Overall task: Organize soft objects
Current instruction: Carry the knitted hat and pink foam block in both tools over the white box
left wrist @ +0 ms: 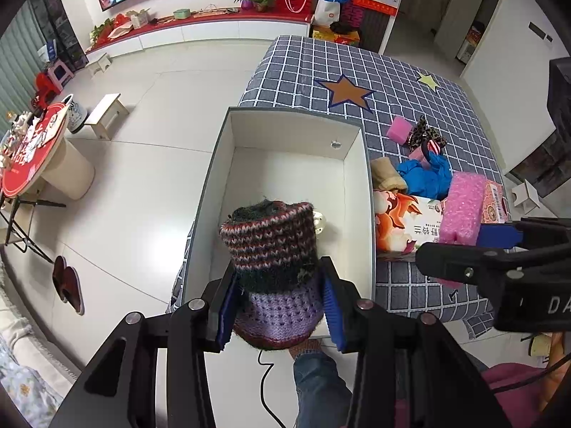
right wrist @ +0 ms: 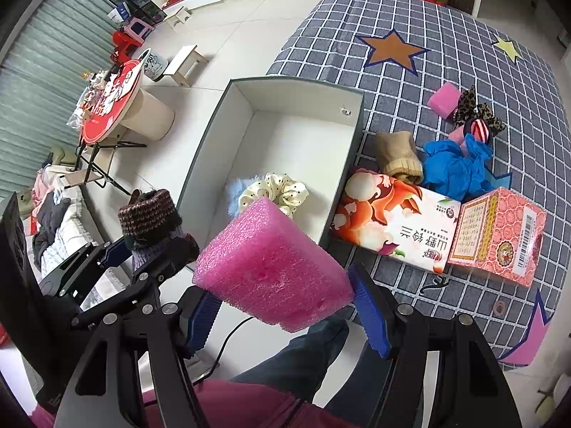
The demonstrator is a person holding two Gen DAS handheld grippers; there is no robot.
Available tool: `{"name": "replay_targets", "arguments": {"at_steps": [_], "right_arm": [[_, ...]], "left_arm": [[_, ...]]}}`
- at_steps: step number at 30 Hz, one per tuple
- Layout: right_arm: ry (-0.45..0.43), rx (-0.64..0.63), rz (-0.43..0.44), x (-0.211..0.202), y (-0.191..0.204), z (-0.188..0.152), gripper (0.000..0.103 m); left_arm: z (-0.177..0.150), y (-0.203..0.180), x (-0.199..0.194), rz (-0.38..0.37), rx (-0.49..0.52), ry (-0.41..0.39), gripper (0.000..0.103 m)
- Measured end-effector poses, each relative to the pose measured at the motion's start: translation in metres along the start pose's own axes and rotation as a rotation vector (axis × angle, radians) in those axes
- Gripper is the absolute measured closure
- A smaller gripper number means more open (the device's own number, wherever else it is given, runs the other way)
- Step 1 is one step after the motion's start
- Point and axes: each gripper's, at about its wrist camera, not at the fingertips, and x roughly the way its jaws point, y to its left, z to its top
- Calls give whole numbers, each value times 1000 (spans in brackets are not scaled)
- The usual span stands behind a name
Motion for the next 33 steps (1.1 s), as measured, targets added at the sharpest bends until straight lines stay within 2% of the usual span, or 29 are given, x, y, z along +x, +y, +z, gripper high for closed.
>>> {"name": "replay_targets", "arguments": {"at_steps": [13, 33], "right_arm": [[-9, 15, 10, -2, -3, 1, 33], [-6, 5, 12, 2, -2, 5, 33]], "left_arm": [[1, -5, 3, -9, 29, 6, 58], [1, 1, 3, -2, -3, 8, 58]]}}
